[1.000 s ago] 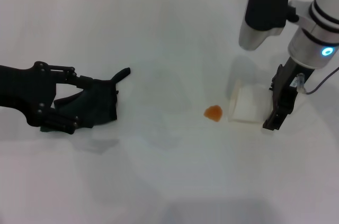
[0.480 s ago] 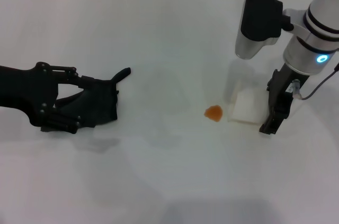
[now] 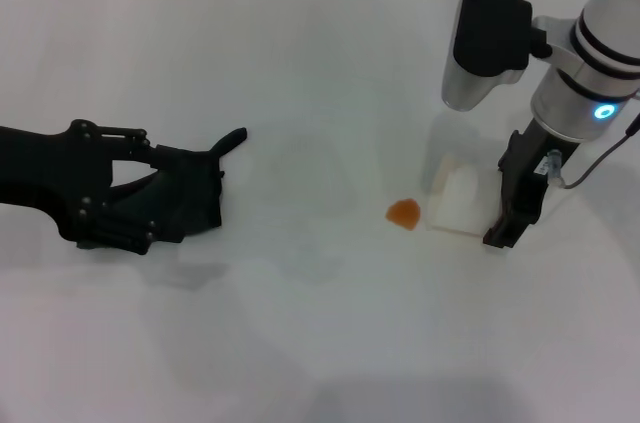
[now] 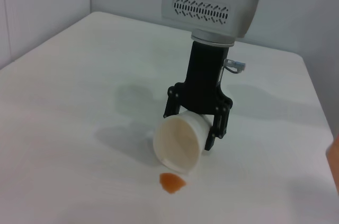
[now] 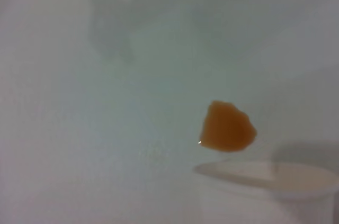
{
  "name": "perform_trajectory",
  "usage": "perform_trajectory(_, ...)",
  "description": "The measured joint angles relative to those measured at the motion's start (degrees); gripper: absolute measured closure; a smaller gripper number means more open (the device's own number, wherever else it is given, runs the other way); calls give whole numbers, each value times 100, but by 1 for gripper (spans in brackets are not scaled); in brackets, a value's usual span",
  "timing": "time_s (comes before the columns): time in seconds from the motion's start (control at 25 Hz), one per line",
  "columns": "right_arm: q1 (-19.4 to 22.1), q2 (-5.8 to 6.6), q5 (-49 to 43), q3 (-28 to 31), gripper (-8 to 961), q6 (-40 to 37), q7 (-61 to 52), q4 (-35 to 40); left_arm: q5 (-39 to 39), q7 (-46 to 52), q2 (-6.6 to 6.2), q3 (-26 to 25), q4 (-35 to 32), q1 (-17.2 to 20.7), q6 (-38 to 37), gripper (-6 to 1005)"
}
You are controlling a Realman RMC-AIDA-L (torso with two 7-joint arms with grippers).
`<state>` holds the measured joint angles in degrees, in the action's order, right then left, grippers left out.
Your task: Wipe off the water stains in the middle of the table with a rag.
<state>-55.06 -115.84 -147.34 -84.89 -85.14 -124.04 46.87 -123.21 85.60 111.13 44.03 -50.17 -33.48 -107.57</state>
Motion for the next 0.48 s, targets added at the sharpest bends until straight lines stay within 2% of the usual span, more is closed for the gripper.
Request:
perform_trajectory(0.04, 20, 0, 2, 0, 183, 8, 10, 4, 0, 0, 1, 0, 0, 2, 0, 123)
perform_trajectory(0.16, 81, 0, 4, 34, 272, 34, 18, 49, 0, 0, 3, 0, -1, 8, 0, 123)
perform_trajectory(0.32, 295, 45, 126, 132, 274, 29, 48, 326, 0, 0, 6, 0, -1, 19, -1, 123)
perform_trajectory(0.48, 705, 61, 239, 707, 283, -156, 327, 826, 0, -7, 6, 0, -2, 26, -2, 123)
